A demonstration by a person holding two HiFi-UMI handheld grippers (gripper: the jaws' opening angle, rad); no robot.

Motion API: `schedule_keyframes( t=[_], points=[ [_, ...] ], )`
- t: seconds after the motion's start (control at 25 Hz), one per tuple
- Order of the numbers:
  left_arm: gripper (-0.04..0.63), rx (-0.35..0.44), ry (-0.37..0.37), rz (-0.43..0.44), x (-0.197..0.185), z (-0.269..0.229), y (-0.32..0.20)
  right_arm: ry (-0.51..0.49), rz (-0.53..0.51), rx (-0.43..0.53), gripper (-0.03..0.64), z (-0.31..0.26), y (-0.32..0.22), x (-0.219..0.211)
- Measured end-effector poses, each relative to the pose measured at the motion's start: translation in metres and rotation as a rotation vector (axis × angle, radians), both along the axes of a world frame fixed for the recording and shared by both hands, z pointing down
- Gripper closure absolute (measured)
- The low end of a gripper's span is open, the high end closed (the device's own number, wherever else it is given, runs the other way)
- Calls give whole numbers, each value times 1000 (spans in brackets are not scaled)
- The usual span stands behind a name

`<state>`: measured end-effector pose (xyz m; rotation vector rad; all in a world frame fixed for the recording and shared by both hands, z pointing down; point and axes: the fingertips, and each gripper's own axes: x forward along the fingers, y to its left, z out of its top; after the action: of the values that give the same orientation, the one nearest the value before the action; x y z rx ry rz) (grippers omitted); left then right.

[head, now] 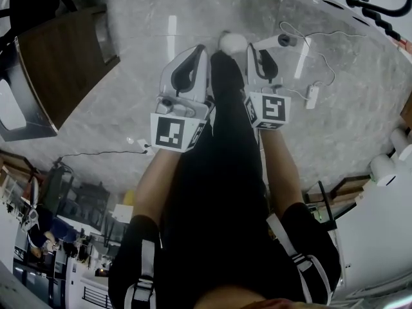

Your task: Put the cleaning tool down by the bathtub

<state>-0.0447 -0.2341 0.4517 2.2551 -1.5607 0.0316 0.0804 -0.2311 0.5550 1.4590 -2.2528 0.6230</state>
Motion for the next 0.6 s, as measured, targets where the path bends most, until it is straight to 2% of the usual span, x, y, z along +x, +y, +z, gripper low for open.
schedule_keyframes(
  t=[0.6],
  points=[
    [588, 7, -6, 7, 2, 61, -22, 12, -6, -9, 536, 84, -25, -6]
  ],
)
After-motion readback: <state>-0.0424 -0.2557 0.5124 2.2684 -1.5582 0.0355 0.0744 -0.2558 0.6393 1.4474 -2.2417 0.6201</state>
